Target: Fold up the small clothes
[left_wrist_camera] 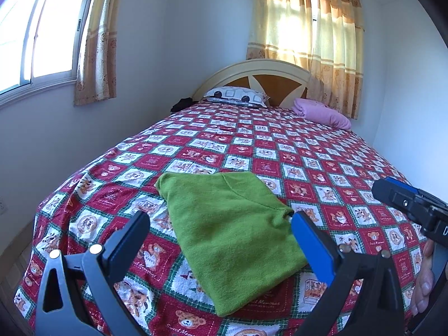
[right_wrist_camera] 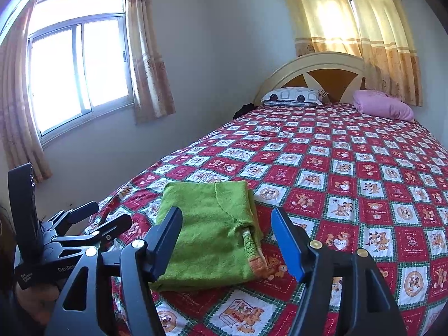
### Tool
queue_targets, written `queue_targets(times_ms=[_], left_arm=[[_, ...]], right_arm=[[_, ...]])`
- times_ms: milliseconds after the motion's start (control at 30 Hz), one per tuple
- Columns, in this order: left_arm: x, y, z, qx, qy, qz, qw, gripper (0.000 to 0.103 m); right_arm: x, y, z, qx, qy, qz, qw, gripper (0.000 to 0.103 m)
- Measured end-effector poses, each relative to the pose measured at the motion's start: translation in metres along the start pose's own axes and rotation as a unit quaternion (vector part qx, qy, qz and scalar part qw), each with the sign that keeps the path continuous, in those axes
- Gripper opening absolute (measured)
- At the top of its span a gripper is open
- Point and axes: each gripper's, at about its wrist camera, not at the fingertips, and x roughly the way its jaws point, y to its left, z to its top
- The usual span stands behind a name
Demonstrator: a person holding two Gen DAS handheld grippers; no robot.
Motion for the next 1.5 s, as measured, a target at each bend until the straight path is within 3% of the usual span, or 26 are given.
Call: queue_targets(times_ms=[867,1500], left_arm=[[-0.004,-0.006,0.001,0.001,0.007,-0.008,0.9999,0.103],[-0.009,0.004,0.007,0.001,-0.019,0.031,0.9994,0.103]], right_arm=[[-0.004,0.003,-0.003,0.002,-0.011,0.002,1.000,0.067],[-0.009,0.008,-0.005,-0.008,-0.020,0.010,1.000,0.067]])
